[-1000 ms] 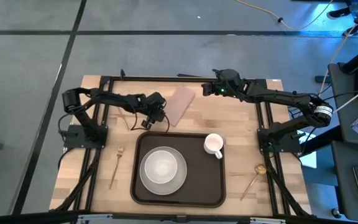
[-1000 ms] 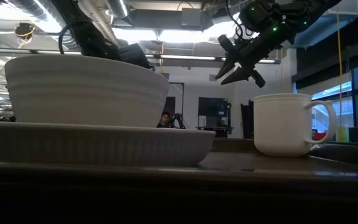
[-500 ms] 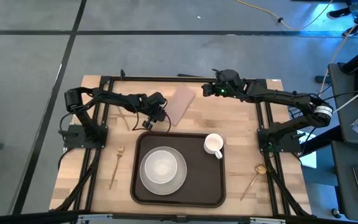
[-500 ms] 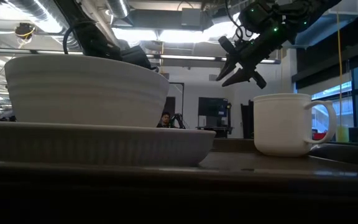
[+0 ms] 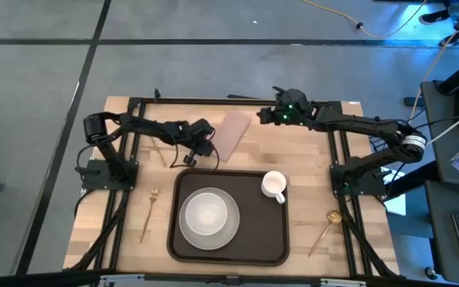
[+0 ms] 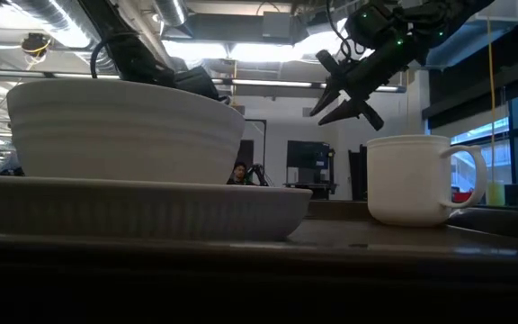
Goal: Set up tray
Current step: Put the brown napkin below the white mug on the brown serving tray
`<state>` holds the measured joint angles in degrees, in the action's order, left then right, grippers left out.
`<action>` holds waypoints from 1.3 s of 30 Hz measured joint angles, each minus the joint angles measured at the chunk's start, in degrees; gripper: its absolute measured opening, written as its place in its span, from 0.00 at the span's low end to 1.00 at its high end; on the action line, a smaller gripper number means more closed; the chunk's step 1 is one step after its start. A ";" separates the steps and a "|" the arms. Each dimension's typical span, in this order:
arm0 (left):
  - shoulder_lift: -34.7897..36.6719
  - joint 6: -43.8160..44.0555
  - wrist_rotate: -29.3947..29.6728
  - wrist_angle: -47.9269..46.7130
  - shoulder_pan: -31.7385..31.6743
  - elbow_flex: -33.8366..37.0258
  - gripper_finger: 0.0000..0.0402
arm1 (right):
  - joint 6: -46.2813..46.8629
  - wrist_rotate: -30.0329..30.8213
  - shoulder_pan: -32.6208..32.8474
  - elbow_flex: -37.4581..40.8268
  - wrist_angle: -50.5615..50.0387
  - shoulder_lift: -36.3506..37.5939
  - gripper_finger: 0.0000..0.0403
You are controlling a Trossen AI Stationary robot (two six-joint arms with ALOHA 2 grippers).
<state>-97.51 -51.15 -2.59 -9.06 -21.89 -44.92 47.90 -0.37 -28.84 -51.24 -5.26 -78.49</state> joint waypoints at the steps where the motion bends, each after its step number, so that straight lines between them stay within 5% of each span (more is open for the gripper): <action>1: 0.70 0.71 -0.59 0.00 0.01 0.14 0.01 | 1.18 -0.20 0.04 0.00 0.18 -0.45 0.27; 17: 5.39 14.02 -5.75 -2.93 0.05 0.06 0.01 | -0.18 -8.21 0.02 0.04 2.57 -8.30 0.27; 26: 13.28 21.68 -6.73 -10.10 -1.22 -5.29 0.01 | -7.11 -7.50 0.02 -1.79 2.67 -0.36 0.27; 39: 16.30 41.03 -12.97 -22.20 0.22 -25.19 0.01 | -7.87 -9.37 7.02 -2.40 2.71 16.78 0.27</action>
<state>-81.21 -10.12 -15.55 -31.26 -21.67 -70.11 40.03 -9.74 -21.82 -53.65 -2.55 -61.72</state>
